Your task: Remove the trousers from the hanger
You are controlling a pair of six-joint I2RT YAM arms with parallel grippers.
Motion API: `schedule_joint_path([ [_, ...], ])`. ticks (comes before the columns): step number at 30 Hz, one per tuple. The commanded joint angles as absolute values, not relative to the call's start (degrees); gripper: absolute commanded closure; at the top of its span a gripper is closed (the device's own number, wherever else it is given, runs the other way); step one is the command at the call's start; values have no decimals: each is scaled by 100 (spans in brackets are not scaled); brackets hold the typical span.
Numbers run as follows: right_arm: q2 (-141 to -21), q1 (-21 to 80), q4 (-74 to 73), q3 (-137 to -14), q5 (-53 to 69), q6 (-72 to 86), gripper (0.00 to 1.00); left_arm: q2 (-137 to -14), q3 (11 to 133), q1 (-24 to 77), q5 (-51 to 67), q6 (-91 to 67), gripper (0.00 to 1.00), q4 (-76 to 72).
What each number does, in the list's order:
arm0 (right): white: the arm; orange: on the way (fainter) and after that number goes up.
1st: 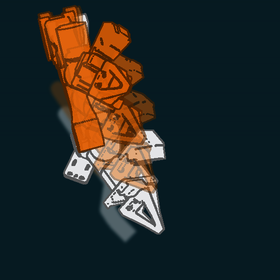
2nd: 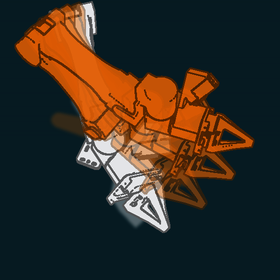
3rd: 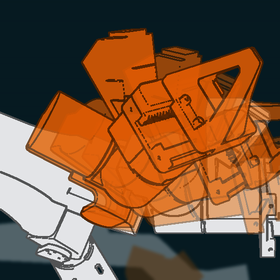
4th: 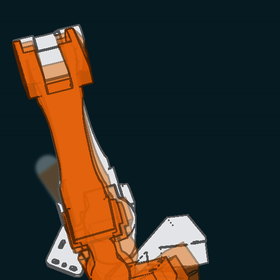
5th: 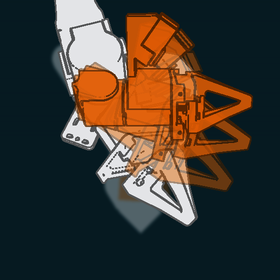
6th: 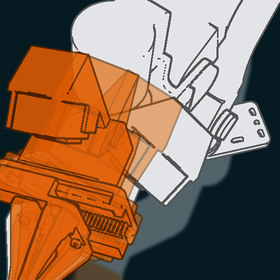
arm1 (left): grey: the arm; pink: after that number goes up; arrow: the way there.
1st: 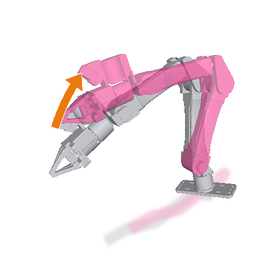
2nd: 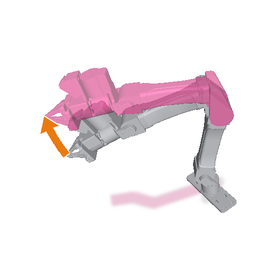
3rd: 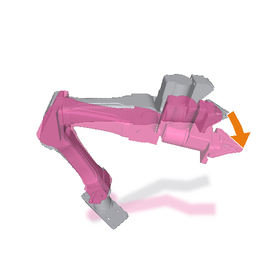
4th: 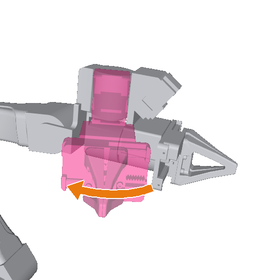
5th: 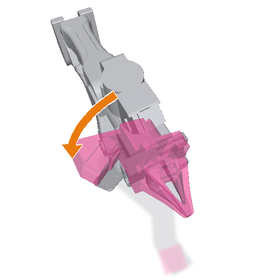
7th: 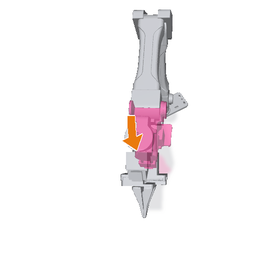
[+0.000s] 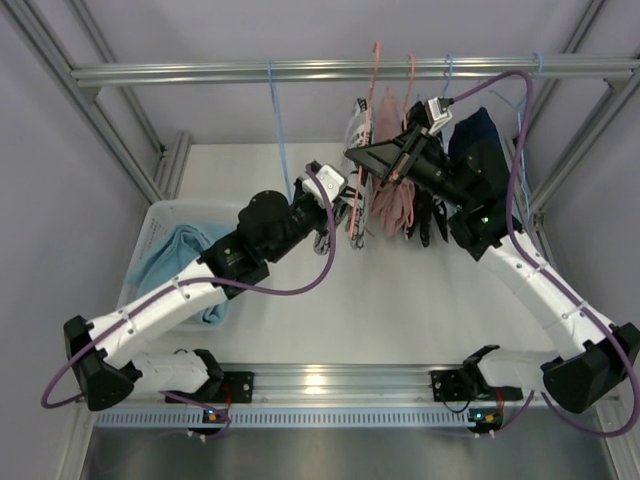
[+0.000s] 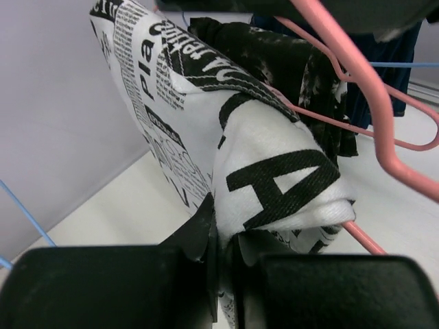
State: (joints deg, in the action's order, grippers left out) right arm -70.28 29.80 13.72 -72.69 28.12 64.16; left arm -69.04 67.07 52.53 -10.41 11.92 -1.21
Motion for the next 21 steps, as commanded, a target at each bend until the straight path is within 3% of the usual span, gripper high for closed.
schedule_joint_path([
  [1, -6513, 2927, 1960, -7252, 2900, 6135, 100, -6812, 7547, 5221, -1134, 1099, 100, -335],
  [21, -6319, 2988, 1143, -6434, 2918, 4799, 100, -6873, 10642, 5150, -316, 668, 100, 53],
])
